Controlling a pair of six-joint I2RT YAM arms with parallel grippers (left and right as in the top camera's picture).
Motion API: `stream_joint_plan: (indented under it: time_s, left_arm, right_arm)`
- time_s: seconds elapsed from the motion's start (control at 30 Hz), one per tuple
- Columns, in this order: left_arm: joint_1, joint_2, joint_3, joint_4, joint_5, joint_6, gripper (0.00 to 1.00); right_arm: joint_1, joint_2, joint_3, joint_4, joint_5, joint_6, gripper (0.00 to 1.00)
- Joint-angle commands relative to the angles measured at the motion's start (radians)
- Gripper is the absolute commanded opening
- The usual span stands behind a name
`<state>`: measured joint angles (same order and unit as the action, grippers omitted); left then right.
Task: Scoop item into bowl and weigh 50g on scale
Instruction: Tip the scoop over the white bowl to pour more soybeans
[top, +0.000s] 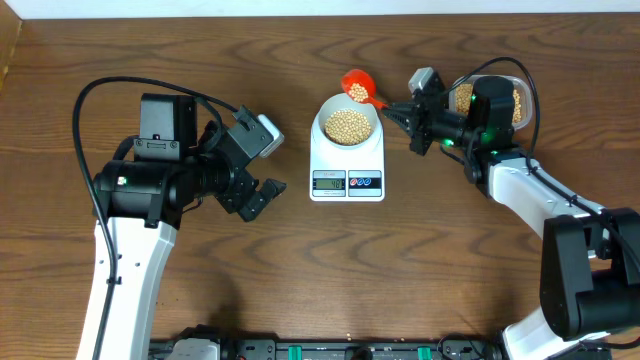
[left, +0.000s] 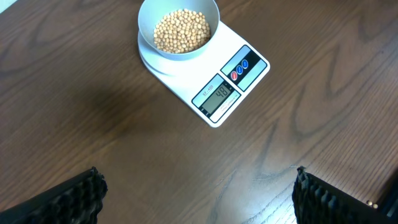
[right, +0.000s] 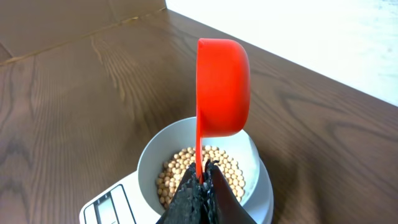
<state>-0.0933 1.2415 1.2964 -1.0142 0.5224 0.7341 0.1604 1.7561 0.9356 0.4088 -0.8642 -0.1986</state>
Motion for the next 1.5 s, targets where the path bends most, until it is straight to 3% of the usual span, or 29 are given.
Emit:
stream_joint_plan:
  time_s: [0.0,1.47]
  left_arm:
    - [0.004,-0.007,0.017,-0.003,0.016,0.01,0.98]
    - [0.004,-0.007,0.017,-0.002,0.016,0.01,0.98]
  right_arm:
    - [0.014,-0.002,0.005,-0.008,-0.017,-0.027,0.01]
    - [0.013,-0.002,0.005,-0.008,-0.029,0.009,0.01]
